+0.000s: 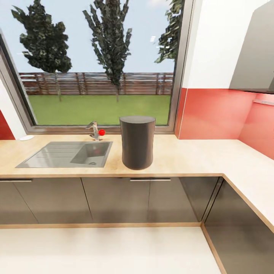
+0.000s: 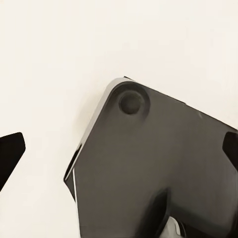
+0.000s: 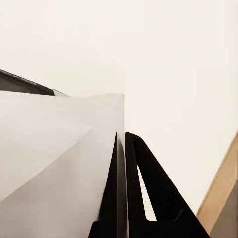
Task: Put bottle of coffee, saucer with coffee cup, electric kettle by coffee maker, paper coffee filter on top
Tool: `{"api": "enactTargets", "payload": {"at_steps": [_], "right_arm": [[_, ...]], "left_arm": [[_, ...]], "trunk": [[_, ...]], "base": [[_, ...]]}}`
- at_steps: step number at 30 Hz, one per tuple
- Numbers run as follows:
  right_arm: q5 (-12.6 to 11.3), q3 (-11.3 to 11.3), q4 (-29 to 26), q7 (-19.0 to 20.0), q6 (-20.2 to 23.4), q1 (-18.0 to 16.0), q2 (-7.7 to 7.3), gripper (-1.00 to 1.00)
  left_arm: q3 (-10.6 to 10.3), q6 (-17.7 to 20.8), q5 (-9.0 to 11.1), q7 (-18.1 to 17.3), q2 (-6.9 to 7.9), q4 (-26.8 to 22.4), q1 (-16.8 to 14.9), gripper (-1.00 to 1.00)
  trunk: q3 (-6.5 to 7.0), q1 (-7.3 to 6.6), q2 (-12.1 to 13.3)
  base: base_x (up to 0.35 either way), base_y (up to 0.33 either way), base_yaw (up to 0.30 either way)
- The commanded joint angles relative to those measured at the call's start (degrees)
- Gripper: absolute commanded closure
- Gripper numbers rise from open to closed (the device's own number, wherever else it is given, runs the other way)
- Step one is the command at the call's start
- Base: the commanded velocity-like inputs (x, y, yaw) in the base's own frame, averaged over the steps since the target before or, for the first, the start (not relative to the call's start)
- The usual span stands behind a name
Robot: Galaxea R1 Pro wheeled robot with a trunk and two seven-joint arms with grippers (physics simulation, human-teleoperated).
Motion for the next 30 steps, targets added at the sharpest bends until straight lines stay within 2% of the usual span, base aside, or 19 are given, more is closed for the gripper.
{"api": "enactTargets", "payload": {"at_steps": [1,5,7,9,12,27,30], "right_arm": [[0.2,-0.3,0.1,0.3,-0.2,-0.1,0.12,1.00],[0.5,0.0,0.6,-1.0,-1.3,-0.1,1.15,1.00],[-0.4,0.0,0.7,-1.3,-2.0,-0.1,1.24,1.00],[-2.8,-0.1,0.7,-2.1,-2.4,-0.1,1.00,1.00],[-4.0,-0.1,0.7,-2.6,-2.6,-0.1,0.61,1.00],[-4.7,-0.1,0.8,-3.7,-3.3,0.3,0.55,1.00],[-5.1,0.9,0.4,-5.2,-2.4,-0.6,1.53,1.00]], "left_arm": [[-0.2,-0.1,0.6,-0.3,-0.01,-0.1,0.0,-1.00],[-0.2,-0.7,0.6,-0.3,-0.09,-0.1,0.0,-1.00],[0.0,-0.8,0.6,-0.3,-0.10,-0.1,0.0,-1.00],[0.2,-0.9,0.7,-0.3,-0.11,-0.1,0.0,-1.00],[0.2,-0.9,0.8,-0.3,-0.11,-0.1,0.0,-1.00],[0.3,-1.4,1.1,-0.3,-0.11,-0.1,0.0,-1.00],[0.6,-0.4,0.3,-0.7,0.87,-1.1,0.1,-1.00]], "trunk": [[-0.11,0.04,-0.1],[-0.11,0.04,-0.1],[-0.11,0.04,-0.1],[-0.11,0.04,-0.1],[-0.11,0.04,-0.1],[-0.11,0.04,-0.1],[-0.11,0.04,-0.1]], "base": [[0.000,0.000,0.000],[0.000,0.000,0.000],[0.000,0.000,0.000],[0.000,0.000,0.000],[0.000,0.000,0.000],[0.000,0.000,0.000],[0.000,0.000,0.000]]}}
